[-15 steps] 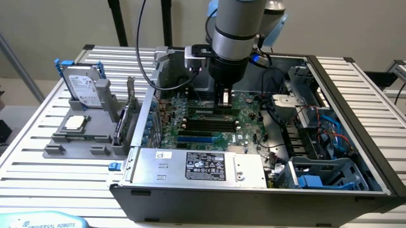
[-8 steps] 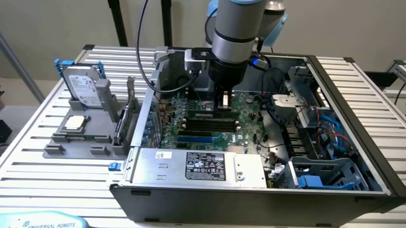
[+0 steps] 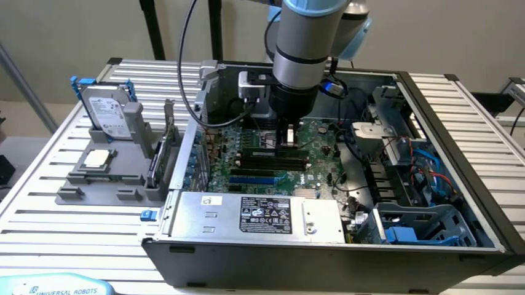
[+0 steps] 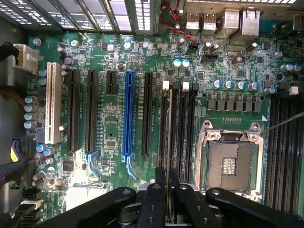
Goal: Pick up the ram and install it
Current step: 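Insert the ram into the slot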
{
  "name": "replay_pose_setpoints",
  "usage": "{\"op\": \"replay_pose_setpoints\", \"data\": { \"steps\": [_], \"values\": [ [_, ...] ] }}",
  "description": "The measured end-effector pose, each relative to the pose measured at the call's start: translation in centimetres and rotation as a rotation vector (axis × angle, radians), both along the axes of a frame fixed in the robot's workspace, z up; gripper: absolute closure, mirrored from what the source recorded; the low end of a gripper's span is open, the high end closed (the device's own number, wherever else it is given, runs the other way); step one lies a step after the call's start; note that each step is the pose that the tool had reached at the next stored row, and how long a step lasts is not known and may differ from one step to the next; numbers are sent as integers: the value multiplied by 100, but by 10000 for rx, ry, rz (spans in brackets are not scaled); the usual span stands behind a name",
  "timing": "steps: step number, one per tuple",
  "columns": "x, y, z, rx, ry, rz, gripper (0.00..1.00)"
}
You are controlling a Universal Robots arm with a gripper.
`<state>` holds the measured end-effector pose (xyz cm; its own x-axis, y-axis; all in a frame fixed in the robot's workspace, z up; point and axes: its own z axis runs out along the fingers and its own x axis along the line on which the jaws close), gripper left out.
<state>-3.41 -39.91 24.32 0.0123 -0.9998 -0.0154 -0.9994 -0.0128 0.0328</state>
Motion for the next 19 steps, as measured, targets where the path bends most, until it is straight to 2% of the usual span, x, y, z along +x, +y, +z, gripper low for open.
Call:
{"op": "replay_pose_setpoints", "data": {
  "steps": [10, 19],
  "values": [
    [-3, -1, -57, -34, -20, -58, 86],
    [-22, 0, -94, -31, -40, -60, 86]
  ]
}}
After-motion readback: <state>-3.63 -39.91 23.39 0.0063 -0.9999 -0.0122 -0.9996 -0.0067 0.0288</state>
